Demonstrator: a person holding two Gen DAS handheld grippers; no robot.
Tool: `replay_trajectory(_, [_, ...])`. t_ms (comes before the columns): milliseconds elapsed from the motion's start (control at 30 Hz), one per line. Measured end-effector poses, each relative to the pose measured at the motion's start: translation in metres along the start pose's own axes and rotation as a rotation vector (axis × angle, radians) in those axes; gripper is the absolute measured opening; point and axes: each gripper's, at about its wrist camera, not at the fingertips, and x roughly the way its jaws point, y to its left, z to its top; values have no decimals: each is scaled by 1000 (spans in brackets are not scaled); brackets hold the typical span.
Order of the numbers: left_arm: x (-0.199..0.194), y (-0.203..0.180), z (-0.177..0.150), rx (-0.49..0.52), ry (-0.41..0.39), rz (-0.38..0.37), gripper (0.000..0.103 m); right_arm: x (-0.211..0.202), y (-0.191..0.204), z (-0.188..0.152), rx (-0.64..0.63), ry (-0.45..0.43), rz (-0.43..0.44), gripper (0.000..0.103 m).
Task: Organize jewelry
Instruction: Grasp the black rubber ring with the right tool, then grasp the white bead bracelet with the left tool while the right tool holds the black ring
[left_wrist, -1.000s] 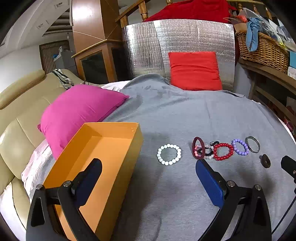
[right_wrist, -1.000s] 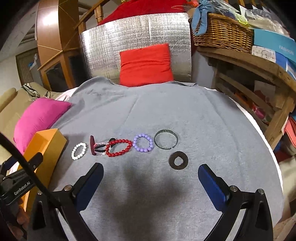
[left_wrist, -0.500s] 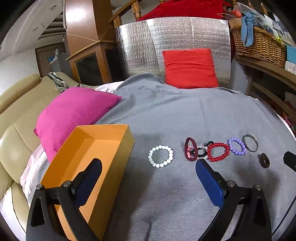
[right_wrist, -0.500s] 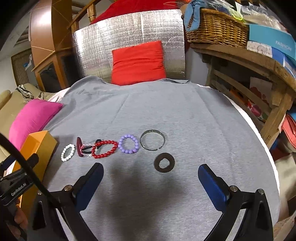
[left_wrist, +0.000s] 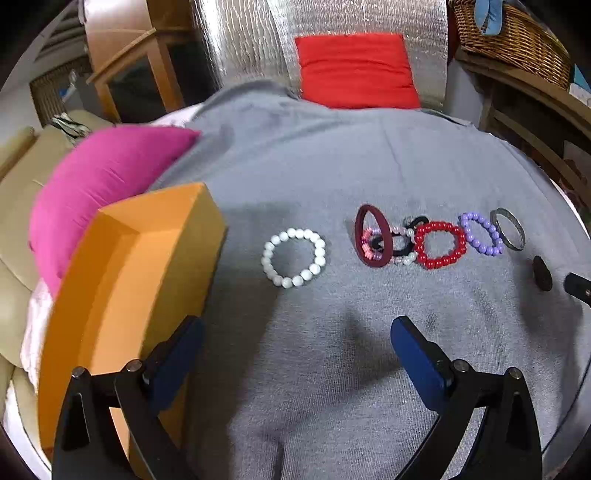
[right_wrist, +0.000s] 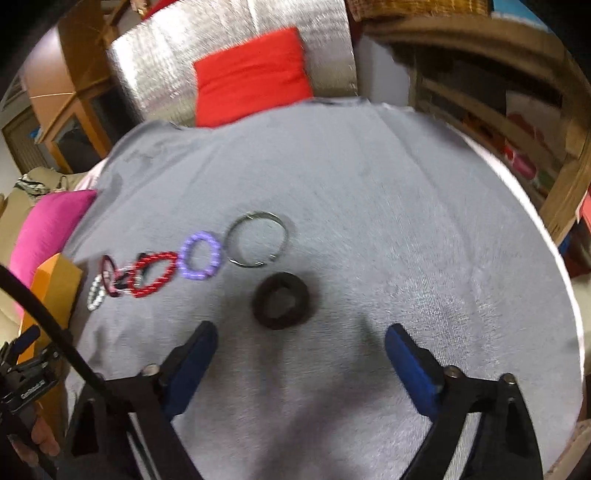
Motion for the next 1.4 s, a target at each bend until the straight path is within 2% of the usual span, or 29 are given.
replay_trajectory(167, [13, -4, 4, 11, 22, -30, 101, 22, -1, 9, 49, 30, 23, 78])
replay_trajectory(233, [17, -7, 8, 18, 28, -49, 101, 29, 5, 10, 51, 42, 21, 69])
replay_trajectory(300, [21, -9, 13, 21, 25, -65, 101, 38, 11, 10, 50, 68, 12, 51])
replay_trajectory(333, [24, -11, 16, 21, 21, -73, 101, 42, 12, 9, 52, 73, -1, 48])
replay_trajectory(400, [28, -13, 22, 16, 13, -92, 101, 43, 16, 10, 46, 55, -32, 33])
replay_trajectory(467, [33, -15, 29, -2, 6, -123, 101, 43, 18, 10, 48, 50, -29, 26])
replay_trajectory(567, [39, -16, 40, -39, -13, -167, 101, 41, 21, 9, 71, 42, -24, 23])
replay_trajectory(700, [42, -16, 53, -90, -46, -191, 101, 39, 26, 10, 98, 36, -9, 23])
replay_trajectory(767, [48, -17, 57, -105, -46, -205, 92, 36, 26, 9, 100, 30, -2, 23])
replay_trajectory(833, [57, -19, 61, -95, -19, -208, 65, 32, 26, 10, 100, 18, 7, 23])
replay_trajectory(867, [62, -18, 61, -90, -5, -214, 58, 32, 28, 11, 100, 13, 10, 23])
replay_trajectory(900, [68, -18, 61, -88, 16, -224, 46, 31, 29, 11, 101, 11, 14, 23])
replay_trajectory(967, [76, -16, 60, -93, 45, -239, 32, 30, 30, 11, 99, 9, 17, 23])
replay_trajectory(1000, [75, -16, 59, -96, 47, -243, 22, 30, 30, 12, 99, 8, 17, 23])
replay_trajectory(1033, [72, -14, 59, -99, 43, -247, 17, 29, 30, 12, 99, 4, 17, 23])
replay_trajectory(1100, [62, -11, 59, -94, 11, -260, 10, 26, 28, 14, 104, -5, 24, 23])
replay_trajectory(1233, [33, -3, 57, -79, -63, -297, 7, 20, 31, 15, 110, -24, 63, 23])
replay_trajectory(1400, [-6, 19, 56, -90, -147, -303, 7, 7, 45, 18, 102, -72, 166, 23])
